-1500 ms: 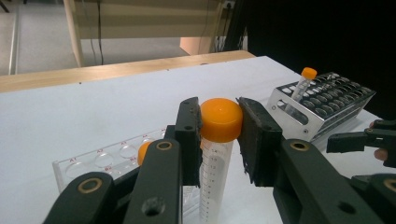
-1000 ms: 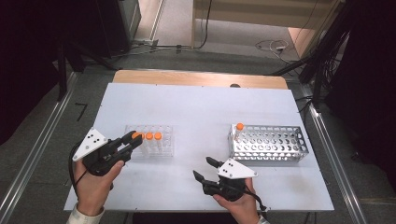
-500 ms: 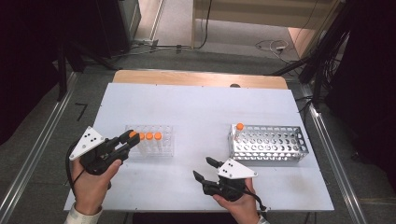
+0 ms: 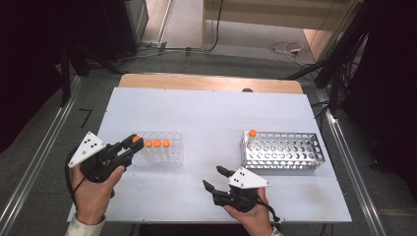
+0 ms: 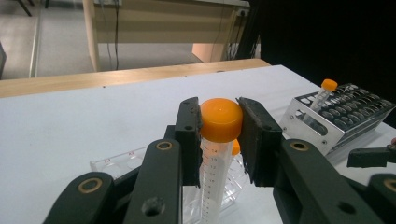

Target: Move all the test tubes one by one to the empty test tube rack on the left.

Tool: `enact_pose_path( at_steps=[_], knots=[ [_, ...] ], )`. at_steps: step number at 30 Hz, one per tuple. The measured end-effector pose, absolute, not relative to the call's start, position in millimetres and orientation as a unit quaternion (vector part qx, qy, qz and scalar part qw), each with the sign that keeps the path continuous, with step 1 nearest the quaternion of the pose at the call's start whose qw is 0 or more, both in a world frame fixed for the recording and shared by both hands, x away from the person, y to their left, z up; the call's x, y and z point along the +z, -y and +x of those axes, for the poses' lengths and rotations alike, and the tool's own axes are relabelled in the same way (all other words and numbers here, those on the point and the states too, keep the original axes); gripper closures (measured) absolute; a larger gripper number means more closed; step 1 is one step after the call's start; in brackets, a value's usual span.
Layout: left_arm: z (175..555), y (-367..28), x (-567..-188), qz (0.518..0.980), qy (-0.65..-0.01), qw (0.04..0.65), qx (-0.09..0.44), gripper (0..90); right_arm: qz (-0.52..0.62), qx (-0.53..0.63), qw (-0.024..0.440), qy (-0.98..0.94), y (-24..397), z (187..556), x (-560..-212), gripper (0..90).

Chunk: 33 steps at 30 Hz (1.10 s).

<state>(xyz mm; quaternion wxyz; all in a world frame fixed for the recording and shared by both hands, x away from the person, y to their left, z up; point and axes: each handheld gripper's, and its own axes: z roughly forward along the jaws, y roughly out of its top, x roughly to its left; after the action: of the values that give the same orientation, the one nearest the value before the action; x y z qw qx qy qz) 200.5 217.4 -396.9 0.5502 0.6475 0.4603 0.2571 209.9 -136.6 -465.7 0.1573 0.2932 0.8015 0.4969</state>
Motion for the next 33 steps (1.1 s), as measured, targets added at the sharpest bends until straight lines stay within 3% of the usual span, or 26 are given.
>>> enact_pose_path(
  at_steps=[28,33],
  knots=[
    [211,-227,-399,0.637,-0.476,0.54,0.277,70.5,0.294,0.496,0.156,-0.803,135,210,-467,35.9],
    [212,-226,-398,0.635,-0.475,0.537,0.288,70.5,0.295,0.496,0.155,-0.801,134,210,-467,30.4]
  ],
)
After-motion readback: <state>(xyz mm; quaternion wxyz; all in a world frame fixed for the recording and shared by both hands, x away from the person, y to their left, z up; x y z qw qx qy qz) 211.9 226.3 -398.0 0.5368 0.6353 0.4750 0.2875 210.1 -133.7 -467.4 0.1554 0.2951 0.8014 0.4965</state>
